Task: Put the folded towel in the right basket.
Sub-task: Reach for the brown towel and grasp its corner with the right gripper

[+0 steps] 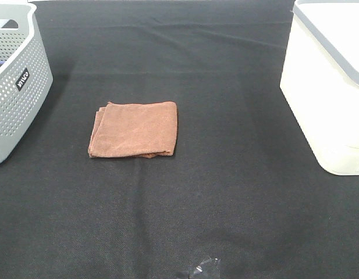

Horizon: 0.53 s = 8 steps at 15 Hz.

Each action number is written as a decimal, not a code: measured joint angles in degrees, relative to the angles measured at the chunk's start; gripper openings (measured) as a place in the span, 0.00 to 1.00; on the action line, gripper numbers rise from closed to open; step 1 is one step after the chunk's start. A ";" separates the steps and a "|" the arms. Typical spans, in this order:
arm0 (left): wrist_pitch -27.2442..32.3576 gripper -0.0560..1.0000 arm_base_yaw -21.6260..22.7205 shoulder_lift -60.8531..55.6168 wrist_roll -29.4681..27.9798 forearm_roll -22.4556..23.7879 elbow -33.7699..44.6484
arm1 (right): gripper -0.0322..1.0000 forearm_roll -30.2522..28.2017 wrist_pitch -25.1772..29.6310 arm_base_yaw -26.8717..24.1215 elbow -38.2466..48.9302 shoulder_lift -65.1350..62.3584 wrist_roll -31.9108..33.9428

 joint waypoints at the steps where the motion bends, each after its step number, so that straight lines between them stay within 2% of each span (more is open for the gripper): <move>1: 0.00 0.98 0.00 0.00 0.00 0.00 0.00 | 0.62 0.00 0.00 0.00 0.00 0.00 0.00; 8: 0.00 0.98 0.00 0.00 0.00 -0.23 0.00 | 0.62 0.00 0.00 0.00 0.00 0.00 0.00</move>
